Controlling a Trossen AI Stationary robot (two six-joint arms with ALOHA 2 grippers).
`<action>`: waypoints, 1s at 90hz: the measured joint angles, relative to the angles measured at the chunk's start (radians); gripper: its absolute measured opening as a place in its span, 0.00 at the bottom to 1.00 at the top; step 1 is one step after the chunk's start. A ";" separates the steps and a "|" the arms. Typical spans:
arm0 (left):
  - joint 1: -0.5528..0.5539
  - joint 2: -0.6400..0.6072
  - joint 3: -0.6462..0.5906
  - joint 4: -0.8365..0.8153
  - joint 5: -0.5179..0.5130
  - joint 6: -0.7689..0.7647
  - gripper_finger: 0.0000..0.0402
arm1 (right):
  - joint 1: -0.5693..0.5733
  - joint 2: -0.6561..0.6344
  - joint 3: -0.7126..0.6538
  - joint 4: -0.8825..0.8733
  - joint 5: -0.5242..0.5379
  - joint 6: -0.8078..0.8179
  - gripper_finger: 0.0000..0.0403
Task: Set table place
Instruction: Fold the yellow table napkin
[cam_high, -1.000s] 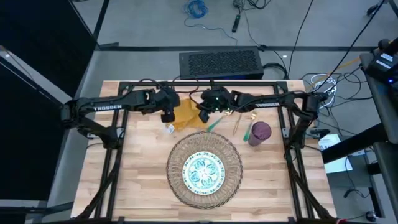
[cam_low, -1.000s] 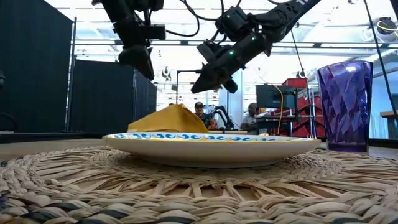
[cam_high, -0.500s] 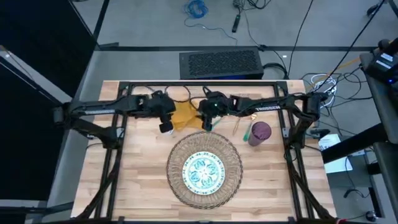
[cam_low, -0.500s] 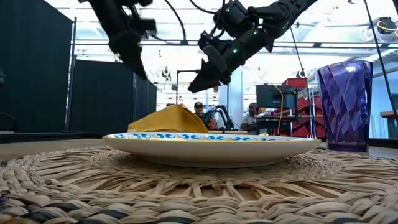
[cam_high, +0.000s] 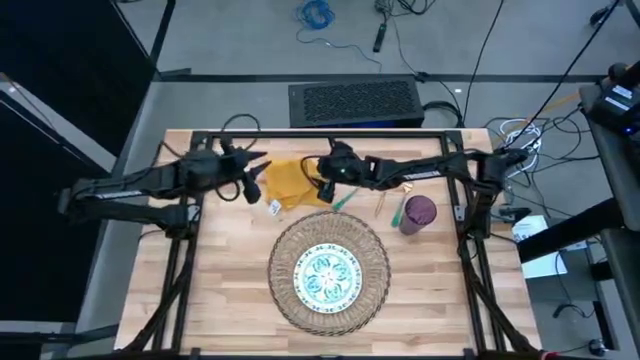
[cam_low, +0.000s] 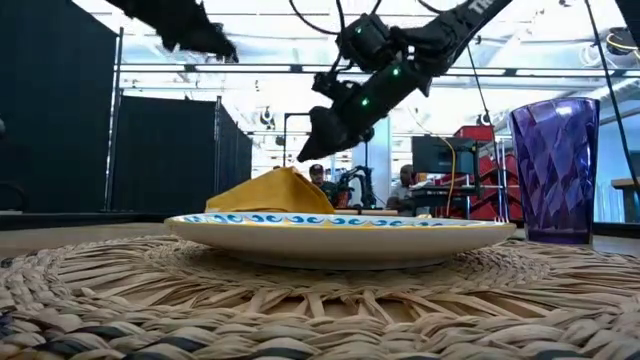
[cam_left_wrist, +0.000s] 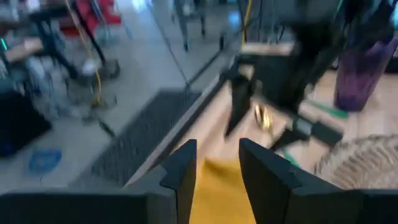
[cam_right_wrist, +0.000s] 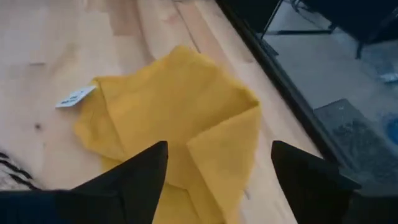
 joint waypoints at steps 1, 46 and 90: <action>0.000 -0.001 0.000 0.007 0.000 0.006 0.27 | 0.000 0.002 0.000 0.005 -0.001 0.003 0.68; 0.002 -0.065 0.000 0.141 0.050 0.131 0.27 | 0.014 0.160 0.179 -0.081 0.153 0.040 0.61; 0.001 -0.083 0.000 0.109 0.050 0.131 0.27 | -0.001 0.150 0.206 -0.194 0.262 0.049 0.01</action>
